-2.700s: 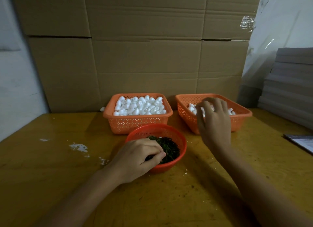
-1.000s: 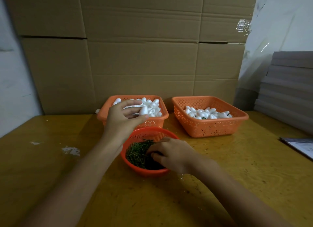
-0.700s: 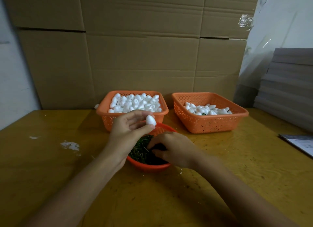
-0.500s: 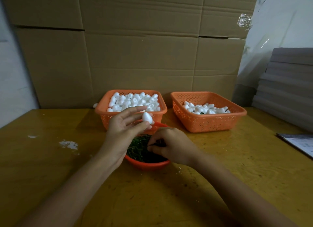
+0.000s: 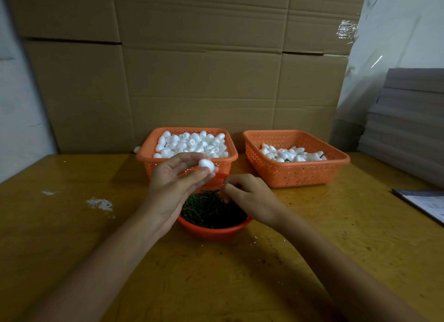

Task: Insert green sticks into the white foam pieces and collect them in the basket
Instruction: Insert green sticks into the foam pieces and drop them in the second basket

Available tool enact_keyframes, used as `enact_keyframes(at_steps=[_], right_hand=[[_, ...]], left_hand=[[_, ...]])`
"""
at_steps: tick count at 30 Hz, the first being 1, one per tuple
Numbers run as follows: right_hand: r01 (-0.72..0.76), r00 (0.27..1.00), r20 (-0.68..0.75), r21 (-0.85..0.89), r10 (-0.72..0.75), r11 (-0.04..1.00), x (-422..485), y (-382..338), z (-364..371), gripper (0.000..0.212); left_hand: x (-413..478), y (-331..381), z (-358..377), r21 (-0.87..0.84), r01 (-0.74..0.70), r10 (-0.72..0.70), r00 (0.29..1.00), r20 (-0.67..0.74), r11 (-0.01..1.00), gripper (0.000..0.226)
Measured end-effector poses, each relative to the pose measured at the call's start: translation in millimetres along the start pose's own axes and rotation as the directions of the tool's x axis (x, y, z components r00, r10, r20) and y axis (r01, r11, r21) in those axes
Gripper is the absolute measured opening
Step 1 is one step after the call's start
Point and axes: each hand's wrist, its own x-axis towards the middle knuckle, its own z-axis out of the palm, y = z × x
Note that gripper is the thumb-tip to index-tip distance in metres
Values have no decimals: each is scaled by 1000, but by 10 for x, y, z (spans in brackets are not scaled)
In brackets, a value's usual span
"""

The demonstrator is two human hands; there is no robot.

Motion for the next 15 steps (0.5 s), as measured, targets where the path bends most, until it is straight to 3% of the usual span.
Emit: enact_keyframes(at_steps=[5,15], right_hand=[[-29,999,-18,85,31,996,-3,1,-22,35],[-103,994,-25,190,110,976,31,47,-30,41]], left_hand=[[14,-1,-39,-43,0,2,998,60,999,25],[12,-5,-50,66,-57,53,996,67,996,34]])
